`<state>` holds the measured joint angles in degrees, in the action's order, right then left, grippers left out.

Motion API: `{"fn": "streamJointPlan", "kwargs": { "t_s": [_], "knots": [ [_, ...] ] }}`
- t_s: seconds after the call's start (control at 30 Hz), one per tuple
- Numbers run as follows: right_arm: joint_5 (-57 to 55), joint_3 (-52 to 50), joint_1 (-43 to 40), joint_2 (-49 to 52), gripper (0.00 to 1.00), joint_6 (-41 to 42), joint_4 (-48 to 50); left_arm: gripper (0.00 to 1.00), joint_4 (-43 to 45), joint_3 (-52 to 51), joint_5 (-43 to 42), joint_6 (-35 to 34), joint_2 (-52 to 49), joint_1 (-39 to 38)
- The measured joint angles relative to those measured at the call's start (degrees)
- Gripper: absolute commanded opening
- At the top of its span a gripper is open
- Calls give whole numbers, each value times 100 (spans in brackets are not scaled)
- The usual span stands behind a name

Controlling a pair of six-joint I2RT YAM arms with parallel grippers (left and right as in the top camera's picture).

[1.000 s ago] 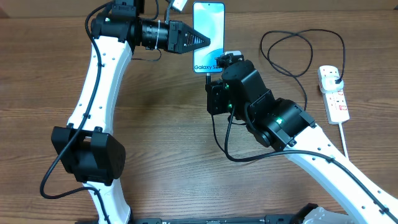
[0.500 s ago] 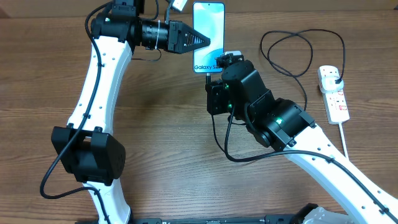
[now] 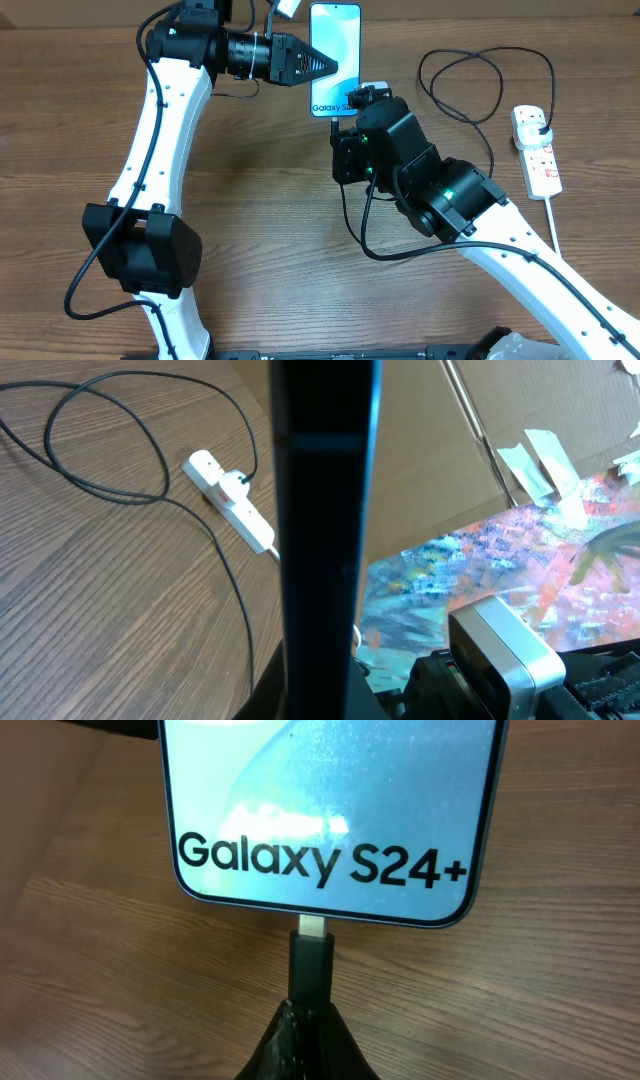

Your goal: Plug charger to phone and switch on socket

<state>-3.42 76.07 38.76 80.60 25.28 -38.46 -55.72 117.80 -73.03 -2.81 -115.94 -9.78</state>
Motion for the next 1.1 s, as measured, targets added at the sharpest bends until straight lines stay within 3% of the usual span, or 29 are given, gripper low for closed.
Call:
{"fn": "streamJointPlan", "kwargs": {
  "t_s": [1.1],
  "knots": [
    [9, 0, 39, 4, 4, 20, 66, 4, -175, 11, 101, 4, 0, 31]
  ]
}}
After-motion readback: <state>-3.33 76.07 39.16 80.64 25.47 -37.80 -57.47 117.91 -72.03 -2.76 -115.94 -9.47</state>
